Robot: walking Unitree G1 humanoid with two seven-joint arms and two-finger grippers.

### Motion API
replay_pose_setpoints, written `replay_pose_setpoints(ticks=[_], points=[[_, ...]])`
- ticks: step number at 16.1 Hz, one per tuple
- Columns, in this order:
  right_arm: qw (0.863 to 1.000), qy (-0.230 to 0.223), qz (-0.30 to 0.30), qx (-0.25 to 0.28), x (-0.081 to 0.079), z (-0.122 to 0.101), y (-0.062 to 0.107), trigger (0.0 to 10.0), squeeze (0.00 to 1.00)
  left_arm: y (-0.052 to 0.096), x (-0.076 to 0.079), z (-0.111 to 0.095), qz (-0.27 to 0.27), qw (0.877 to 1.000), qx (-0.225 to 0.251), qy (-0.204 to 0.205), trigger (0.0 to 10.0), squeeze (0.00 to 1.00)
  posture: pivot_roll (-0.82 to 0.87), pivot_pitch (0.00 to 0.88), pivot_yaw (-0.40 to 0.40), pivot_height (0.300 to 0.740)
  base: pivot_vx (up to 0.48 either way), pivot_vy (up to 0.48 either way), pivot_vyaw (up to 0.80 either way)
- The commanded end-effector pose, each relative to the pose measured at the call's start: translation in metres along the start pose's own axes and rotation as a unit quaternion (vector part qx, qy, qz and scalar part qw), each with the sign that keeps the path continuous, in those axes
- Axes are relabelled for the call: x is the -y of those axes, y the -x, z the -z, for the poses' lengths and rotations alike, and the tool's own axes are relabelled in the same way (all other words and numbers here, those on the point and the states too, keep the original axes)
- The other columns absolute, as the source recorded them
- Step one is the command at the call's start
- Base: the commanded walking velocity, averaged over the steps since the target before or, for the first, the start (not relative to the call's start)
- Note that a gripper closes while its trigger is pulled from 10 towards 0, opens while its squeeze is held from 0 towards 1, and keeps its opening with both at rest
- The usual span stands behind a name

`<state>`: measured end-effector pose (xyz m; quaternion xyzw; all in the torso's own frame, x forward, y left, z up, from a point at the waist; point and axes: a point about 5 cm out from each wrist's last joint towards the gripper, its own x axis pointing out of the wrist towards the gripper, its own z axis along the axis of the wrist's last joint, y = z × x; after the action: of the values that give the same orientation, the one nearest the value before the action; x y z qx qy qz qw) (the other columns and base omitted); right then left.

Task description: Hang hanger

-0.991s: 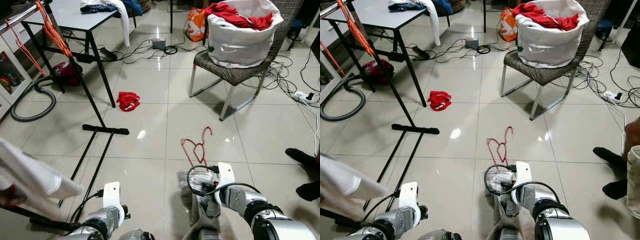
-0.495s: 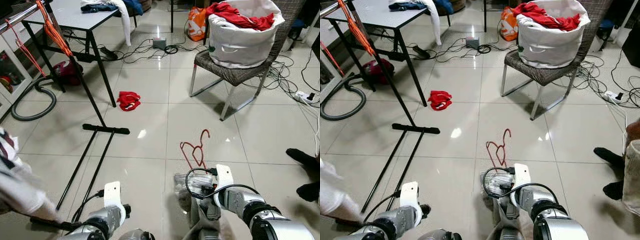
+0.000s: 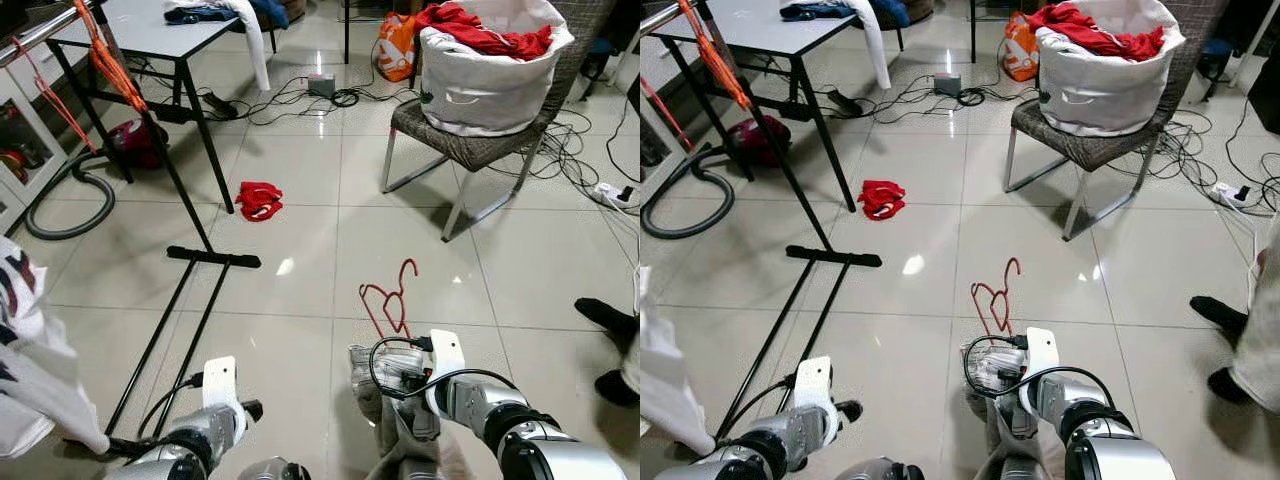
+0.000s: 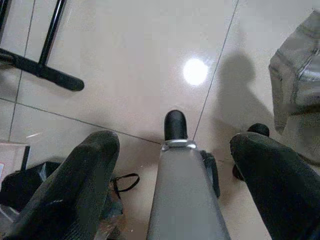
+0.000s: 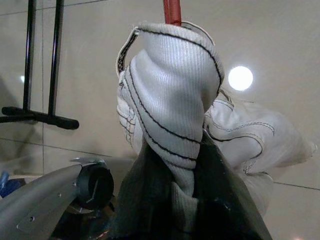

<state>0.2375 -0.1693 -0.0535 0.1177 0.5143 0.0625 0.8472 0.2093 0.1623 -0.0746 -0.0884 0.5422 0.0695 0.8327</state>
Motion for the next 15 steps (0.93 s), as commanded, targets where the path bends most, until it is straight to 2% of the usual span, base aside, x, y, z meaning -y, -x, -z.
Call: replay_pose_setpoints(ticks=[1,6,12,13,14,15], points=[[1.000,0.006,-0.002,-0.002,-0.0014,0.0011,-0.0006,10.0,0.00,0.0005,-0.0003,-0.0041,0.001,1.000,0.003,0.003,10.0,1.00,-0.14,0.000,0.085,0.740,0.000,0.000,0.00],[1.000,0.013,-0.002,-0.004,-0.0015,0.0015,-0.0007,10.0,0.00,0.0001,-0.0073,0.0003,-0.002,1.000,0.002,-0.006,10.0,1.00,-0.14,0.000,0.084,0.740,0.000,0.000,0.00],[1.000,0.019,0.000,-0.006,-0.0018,0.0030,-0.0010,10.0,0.00,-0.0001,-0.0071,0.0030,0.002,1.000,-0.003,0.004,10.0,1.00,-0.13,0.000,0.084,0.740,0.000,0.000,0.00],[1.000,0.023,0.002,-0.007,-0.0015,0.0030,-0.0010,10.0,0.00,-0.0001,-0.0056,0.0025,0.004,1.000,-0.003,0.022,10.0,0.75,-0.13,0.000,0.084,0.740,0.000,0.000,0.00],[1.000,0.023,0.002,-0.007,-0.0015,0.0029,-0.0010,10.0,0.00,-0.0001,-0.0055,0.0021,0.003,1.000,-0.003,0.026,10.0,0.75,-0.13,0.000,0.084,0.740,0.000,0.000,0.00],[1.000,0.027,0.003,-0.006,-0.0013,0.0026,-0.0009,10.0,0.00,-0.0001,-0.0055,0.0017,0.004,1.000,-0.002,0.025,10.0,0.00,-0.13,0.000,0.086,0.740,0.000,0.000,0.00]])
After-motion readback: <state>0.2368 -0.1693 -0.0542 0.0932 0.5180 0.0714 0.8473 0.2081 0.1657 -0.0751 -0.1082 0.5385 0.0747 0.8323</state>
